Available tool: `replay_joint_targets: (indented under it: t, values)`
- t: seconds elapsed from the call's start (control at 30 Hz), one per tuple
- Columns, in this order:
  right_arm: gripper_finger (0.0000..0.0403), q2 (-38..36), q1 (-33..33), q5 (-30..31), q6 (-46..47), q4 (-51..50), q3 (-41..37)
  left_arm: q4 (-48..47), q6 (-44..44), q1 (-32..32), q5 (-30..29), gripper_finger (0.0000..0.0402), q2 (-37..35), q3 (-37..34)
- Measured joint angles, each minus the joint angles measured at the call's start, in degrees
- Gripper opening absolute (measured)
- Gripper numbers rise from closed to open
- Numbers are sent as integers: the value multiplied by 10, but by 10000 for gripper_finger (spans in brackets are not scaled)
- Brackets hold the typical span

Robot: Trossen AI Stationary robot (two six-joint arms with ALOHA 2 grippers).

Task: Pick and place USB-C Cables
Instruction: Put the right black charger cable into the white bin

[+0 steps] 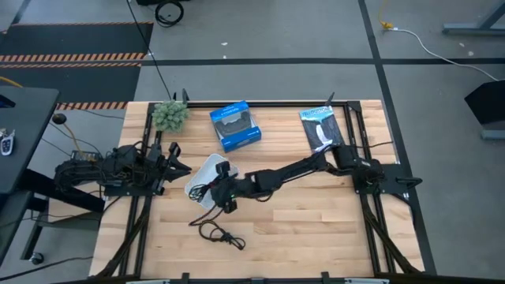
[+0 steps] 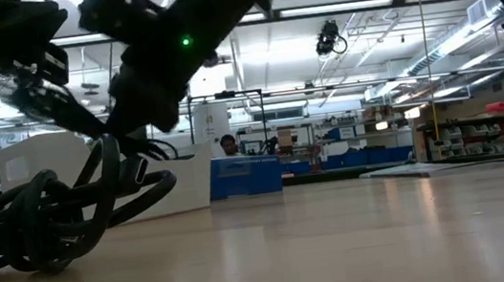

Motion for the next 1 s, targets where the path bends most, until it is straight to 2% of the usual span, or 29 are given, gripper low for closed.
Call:
replay_joint_targets:
  t: [0.13, 0.4, 0.67, 1.0]
  values:
    - [51, 18, 10, 49, -91, -52, 54, 0, 0, 0, 0, 57, 0, 0]
    - [51, 18, 17, 98, -223, -53, 55, 0, 0, 0, 0, 57, 0, 0]
    - [51, 19, 20, 97, -220, -75, 44, 1, 0, 0, 0, 57, 0, 0]
    - [51, 19, 15, 54, -186, -135, 44, 1, 0, 0, 0, 57, 0, 0]
